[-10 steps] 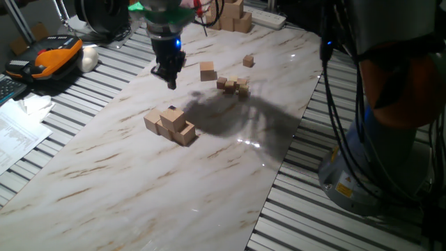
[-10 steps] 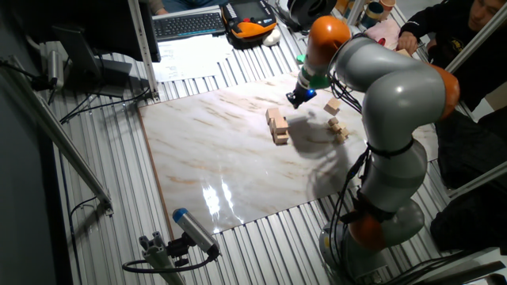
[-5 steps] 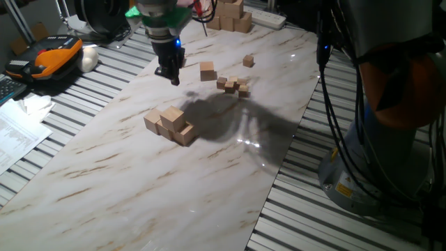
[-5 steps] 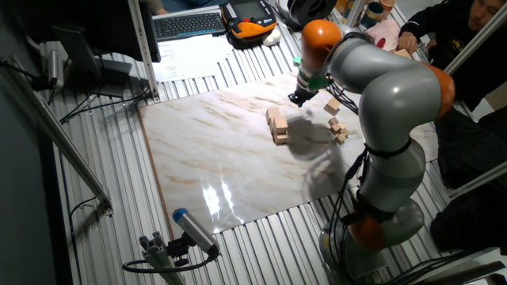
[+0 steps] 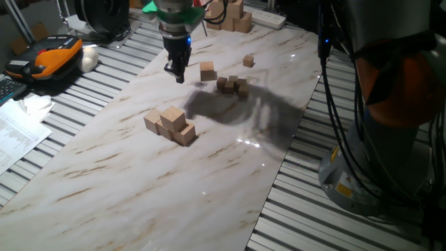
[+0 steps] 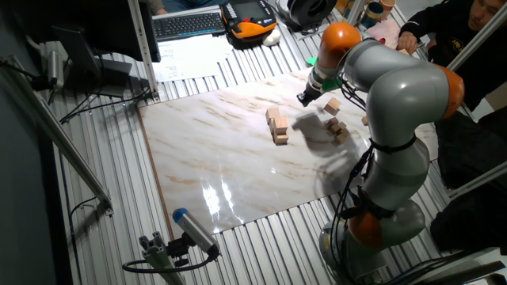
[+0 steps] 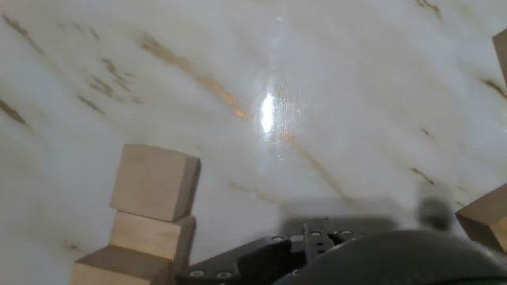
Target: Stack the blocks into a pyramid shape
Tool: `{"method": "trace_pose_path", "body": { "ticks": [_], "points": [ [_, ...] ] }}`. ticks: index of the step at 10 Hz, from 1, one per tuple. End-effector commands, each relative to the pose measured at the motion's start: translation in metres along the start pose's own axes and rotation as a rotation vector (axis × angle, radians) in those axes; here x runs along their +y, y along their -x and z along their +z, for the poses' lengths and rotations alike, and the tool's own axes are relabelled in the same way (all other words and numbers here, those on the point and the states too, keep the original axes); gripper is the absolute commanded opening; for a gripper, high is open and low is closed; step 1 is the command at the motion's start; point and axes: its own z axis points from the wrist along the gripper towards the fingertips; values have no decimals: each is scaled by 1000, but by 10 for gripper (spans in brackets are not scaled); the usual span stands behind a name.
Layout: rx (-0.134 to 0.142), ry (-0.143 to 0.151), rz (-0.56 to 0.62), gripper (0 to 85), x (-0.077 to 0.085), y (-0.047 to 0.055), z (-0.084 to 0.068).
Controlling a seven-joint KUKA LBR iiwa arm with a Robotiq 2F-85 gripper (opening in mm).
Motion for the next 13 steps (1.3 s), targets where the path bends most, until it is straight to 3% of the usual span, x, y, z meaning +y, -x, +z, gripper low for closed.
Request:
{"method": "trace_pose_path", "body": {
  "ticks": [1, 3, 4, 6, 7, 8, 9, 10, 11, 12, 13],
  "points": [
    [1, 13, 71, 0, 0, 0, 0],
    [3, 2, 214, 0, 0, 0, 0],
    [15, 27, 261, 0, 0, 0, 0],
    [-10, -30, 285, 0, 0, 0, 0],
    [-9, -14, 282, 0, 0, 0, 0],
    [-2, -34, 256, 0, 0, 0, 0],
    [18, -59, 217, 170, -1, 0, 1],
    [28, -45, 204, 340, -8, 1, 4],
    [23, -59, 210, 340, -14, 3, 6],
    [24, -63, 216, 510, -23, 5, 8],
    [22, -78, 237, 510, -29, 8, 8]
  ]
}}
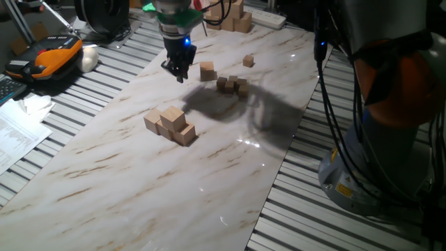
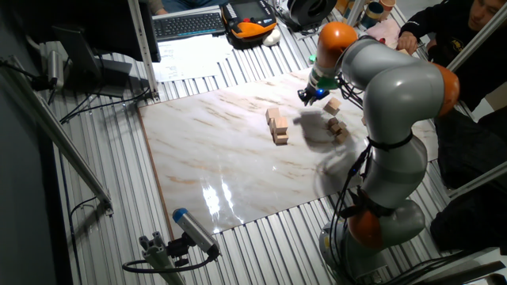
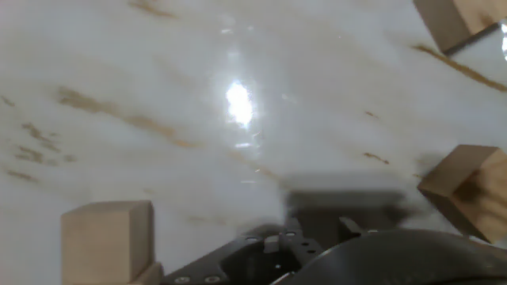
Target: Stack the blocks into a pyramid shape
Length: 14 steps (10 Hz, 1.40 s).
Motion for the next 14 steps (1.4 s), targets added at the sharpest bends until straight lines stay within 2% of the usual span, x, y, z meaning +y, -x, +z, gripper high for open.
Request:
{"method": "trace_pose_path", "body": {
  "ticks": [1, 2, 3, 5, 6, 7, 8, 11, 12, 13, 14],
  "points": [
    [-11, -4, 5, 680, -6, 3, 0],
    [-24, 4, -21, 680, -19, 5, 3],
    [-39, 28, -67, 680, -36, 8, 7],
    [-53, 21, -87, 680, -56, 12, 12],
    [-43, 21, -73, 680, -60, 13, 10],
    [-46, 7, -45, 680, -67, 13, 8],
    [-58, 15, -30, 680, -76, 12, 10],
    [-68, 24, 79, 680, -101, 11, 17],
    [-65, 11, 132, 680, -106, 10, 19],
    [-65, 23, 172, 680, -113, 7, 23],
    [-74, 10, 218, 680, -118, 5, 28]
  ]
}}
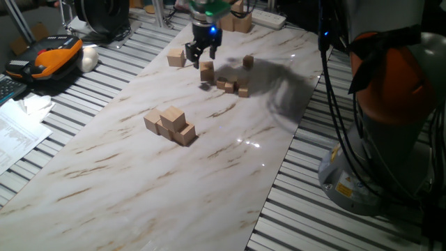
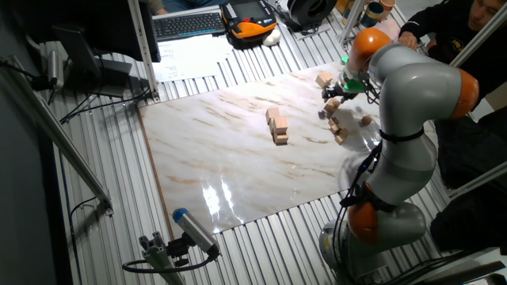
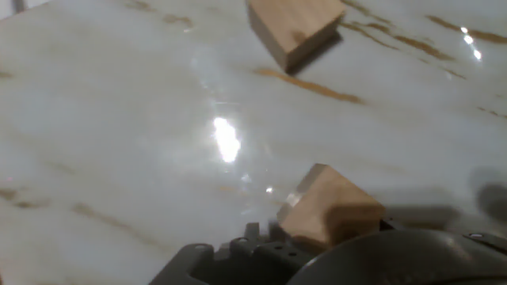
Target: Stack the blocks into a pyramid shape
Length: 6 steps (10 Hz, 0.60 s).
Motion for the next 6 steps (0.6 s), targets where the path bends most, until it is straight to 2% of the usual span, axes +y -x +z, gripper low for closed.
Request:
{"method": "trace_pose_path", "body": {
  "ticks": [1, 3, 6],
  "points": [
    [-9, -13, 101, 680, -5, -1, 6],
    [2, -6, 182, 680, -9, -2, 12],
    [-13, -34, 279, 680, -13, -2, 20]
  ]
}}
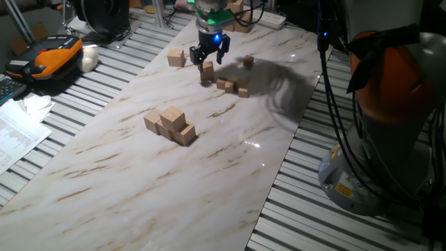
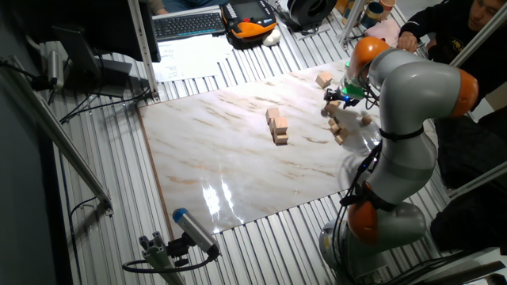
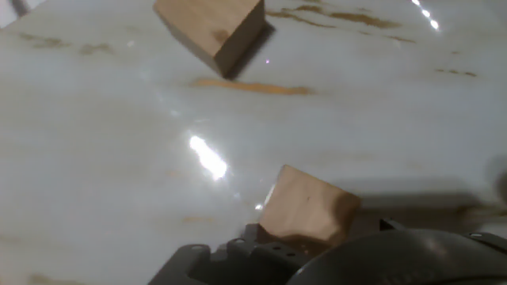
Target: Stack the blocks into a pyramid shape
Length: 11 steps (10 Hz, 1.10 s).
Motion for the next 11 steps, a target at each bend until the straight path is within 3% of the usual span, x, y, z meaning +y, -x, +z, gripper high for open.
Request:
{"method": "trace_pose_path", "body": {
  "ticks": [1, 3, 4, 5, 7, 10, 11],
  "points": [
    [7, -18, 113, 680, -1, 0, 3],
    [13, -19, 161, 680, -2, 3, 0],
    [18, -22, 182, 850, -1, 5, -3],
    [25, -16, 199, 850, -1, 6, -5],
    [15, -28, 225, 850, -1, 7, -5],
    [-23, -80, 289, 850, 0, 9, -2],
    [-23, -84, 304, 850, 1, 10, 0]
  ]
}}
